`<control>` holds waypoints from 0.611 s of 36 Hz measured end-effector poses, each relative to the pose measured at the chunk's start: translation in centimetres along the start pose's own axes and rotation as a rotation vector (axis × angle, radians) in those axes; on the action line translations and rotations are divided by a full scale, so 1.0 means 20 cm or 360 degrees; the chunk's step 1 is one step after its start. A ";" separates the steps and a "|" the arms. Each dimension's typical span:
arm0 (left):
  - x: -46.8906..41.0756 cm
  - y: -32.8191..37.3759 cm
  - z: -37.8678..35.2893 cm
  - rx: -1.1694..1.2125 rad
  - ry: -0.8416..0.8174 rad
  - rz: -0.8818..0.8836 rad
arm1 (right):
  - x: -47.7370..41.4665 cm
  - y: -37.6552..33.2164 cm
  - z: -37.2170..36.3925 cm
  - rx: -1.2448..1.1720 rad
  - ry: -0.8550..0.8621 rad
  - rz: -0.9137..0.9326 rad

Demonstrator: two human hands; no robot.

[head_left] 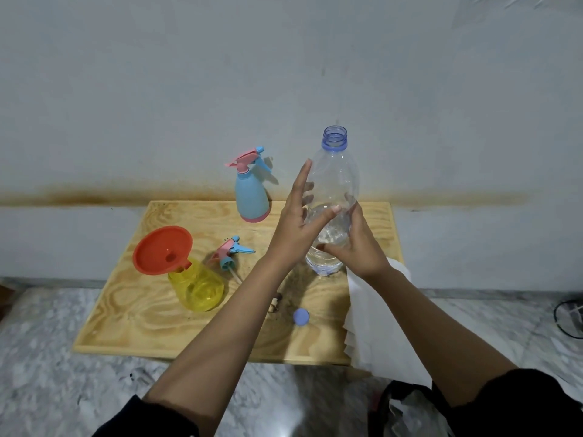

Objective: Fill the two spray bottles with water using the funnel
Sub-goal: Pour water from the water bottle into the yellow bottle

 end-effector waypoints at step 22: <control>0.07 0.03 -0.04 -0.0243 -0.0069 -0.0127 | 0.06 0.01 0.01 0.0078 0.0161 0.0021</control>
Point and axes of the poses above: each hand's wrist, its own x-axis away from the middle knuckle, its own z-axis out of the back of the hand, y = z × x, the point moved 9 cm from there along -x, towards the middle knuckle, and after that the axes turned 5 degrees about -x, right-handed, at the moved point
